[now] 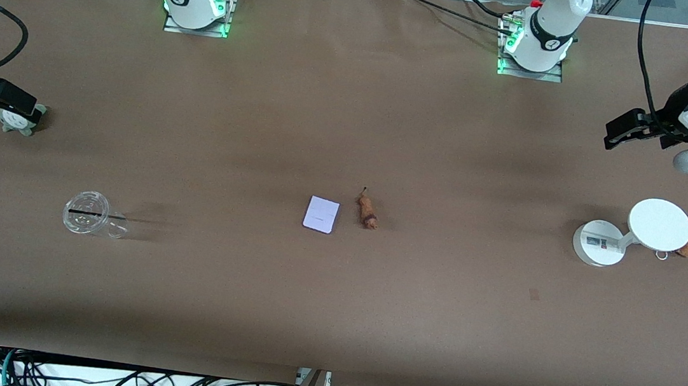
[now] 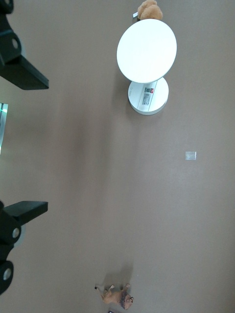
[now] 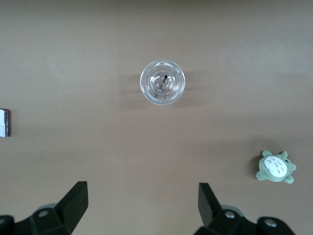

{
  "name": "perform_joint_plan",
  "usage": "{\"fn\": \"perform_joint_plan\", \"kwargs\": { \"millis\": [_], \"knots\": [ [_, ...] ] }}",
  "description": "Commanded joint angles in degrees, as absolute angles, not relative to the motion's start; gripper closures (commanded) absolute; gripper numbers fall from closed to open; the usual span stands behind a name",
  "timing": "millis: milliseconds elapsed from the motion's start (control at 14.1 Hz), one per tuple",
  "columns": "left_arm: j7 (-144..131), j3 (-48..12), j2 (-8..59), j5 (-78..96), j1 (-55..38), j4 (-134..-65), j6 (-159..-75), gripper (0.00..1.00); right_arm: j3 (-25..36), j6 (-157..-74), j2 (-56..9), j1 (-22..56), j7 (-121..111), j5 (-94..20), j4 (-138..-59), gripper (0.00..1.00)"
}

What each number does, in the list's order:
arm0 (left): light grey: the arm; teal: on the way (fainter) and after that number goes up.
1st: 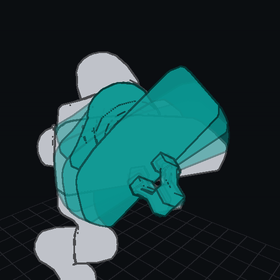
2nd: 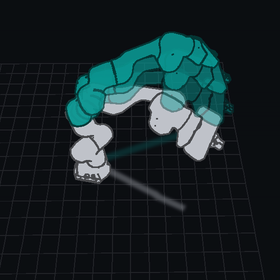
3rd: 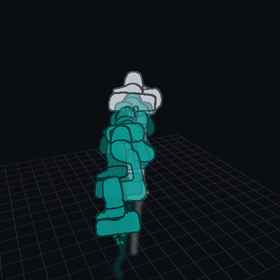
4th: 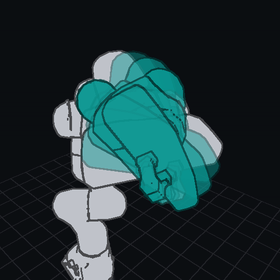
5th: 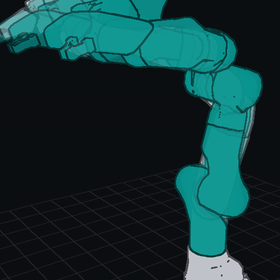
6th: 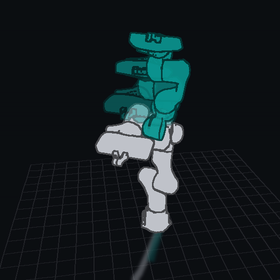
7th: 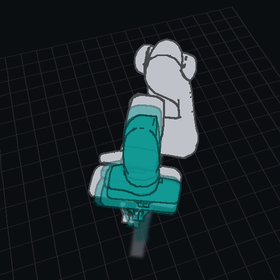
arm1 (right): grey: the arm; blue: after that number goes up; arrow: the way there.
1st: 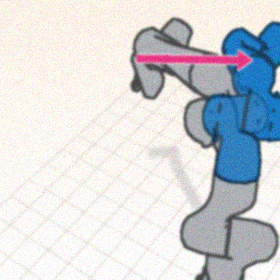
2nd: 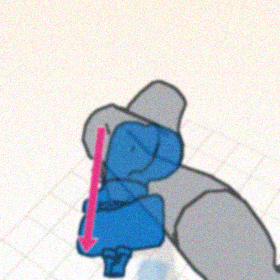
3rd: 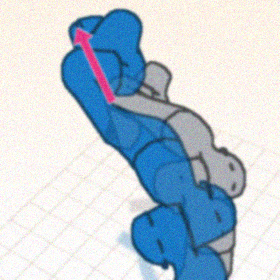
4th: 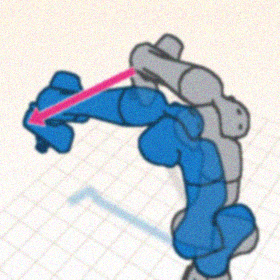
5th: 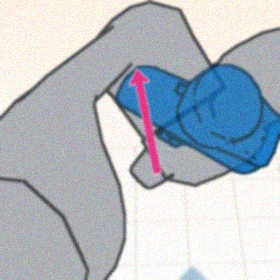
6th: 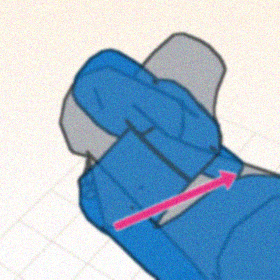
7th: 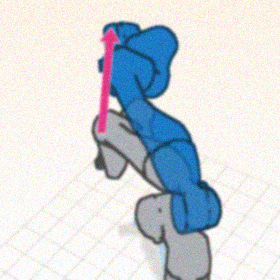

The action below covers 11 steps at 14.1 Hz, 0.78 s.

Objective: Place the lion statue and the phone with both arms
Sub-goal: 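Move the left gripper from rest over the brown lion statue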

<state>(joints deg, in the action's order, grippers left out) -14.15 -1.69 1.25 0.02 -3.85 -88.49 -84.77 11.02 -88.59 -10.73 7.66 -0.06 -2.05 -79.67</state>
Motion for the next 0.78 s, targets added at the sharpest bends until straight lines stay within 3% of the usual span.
{"fn": "perform_joint_plan", "kwargs": {
  "millis": [0,355,567,709],
  "knots": [
    [-14.1,-1.4,-0.3,3.0,-3.3,-90.3,-85.9,0.00,11.2,-88.5,-10.7,7.6,-0.1,-3.1,-79.1,0.00],
    [-14.1,-1.8,0.3,3.1,-4.3,-89.9,-85.2,0.00,11.2,-88.5,-10.7,7.6,-0.1,-3.1,-79.0,0.00],
    [-16.4,-6.0,7.9,9.1,-5.5,-89.5,-86.2,0.00,11.2,-88.5,-10.7,7.5,-0.1,-3.1,-79.1,0.00],
    [-24.0,-9.9,13.0,9.2,-6.3,-87.2,-91.7,0.00,11.2,-88.5,-10.7,7.7,0.1,-3.1,-79.1,0.00]
  ]
}}
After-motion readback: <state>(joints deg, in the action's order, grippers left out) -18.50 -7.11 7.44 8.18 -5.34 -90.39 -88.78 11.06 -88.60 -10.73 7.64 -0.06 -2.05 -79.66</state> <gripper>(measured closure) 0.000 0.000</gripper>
